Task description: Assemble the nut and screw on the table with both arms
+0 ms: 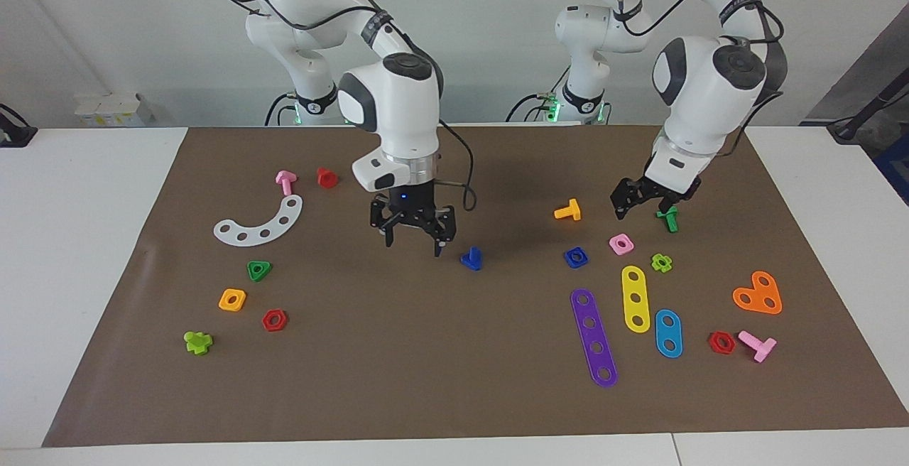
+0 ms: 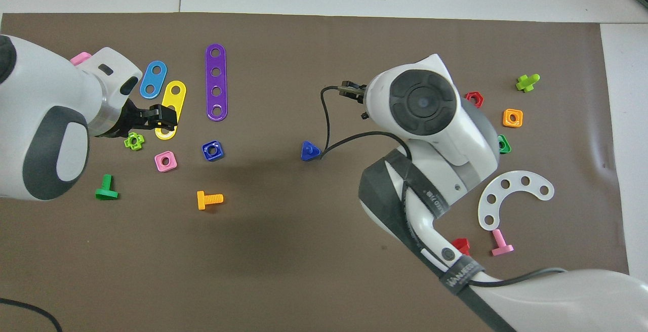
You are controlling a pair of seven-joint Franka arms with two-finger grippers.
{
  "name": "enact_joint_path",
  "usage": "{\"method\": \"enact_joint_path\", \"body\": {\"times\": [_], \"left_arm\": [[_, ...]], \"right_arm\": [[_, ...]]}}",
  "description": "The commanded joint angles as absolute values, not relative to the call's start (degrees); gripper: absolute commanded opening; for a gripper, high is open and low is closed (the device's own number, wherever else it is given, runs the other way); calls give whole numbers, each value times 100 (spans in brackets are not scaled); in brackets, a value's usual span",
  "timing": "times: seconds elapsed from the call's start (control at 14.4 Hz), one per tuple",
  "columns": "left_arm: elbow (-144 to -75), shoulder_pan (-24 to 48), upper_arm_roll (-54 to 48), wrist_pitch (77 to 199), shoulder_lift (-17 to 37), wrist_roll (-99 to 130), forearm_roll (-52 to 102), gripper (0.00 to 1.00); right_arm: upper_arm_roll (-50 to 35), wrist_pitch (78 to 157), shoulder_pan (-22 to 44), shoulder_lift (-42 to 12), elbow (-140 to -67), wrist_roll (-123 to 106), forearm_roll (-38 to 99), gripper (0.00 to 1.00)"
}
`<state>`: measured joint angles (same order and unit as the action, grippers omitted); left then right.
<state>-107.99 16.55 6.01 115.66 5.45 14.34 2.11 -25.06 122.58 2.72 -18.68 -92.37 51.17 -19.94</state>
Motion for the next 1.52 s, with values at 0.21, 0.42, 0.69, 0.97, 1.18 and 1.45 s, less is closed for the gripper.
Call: {"method": "enact_joint_path", "body": {"times": [0.21,0.42,0.69,0.97,1.18,1.45], "left_arm": [[-11434,2161,694,12611,860,2616,229,95],[-11688,2302,694,13120,1203,3162,229,92],[-11760,2417,703,13562,1591,3647,229,89],[-11795,2434,703,13579,1591,3648,229,84],[-11900,2470,703,13605,1600,3647,228,77],[-11918,2470,694,13614,1600,3648,229,72]], "right_arm": [[-794,10980,308,-819,-9343,2577,-563,100],[49,10329,491,-449,-9351,1954,-510,100],[738,9591,467,-45,-9343,793,-97,100],[738,9168,395,184,-9273,694,-105,100],[686,9228,422,237,-9351,694,-114,100],[598,8746,457,211,-9194,712,-88,100]]}}
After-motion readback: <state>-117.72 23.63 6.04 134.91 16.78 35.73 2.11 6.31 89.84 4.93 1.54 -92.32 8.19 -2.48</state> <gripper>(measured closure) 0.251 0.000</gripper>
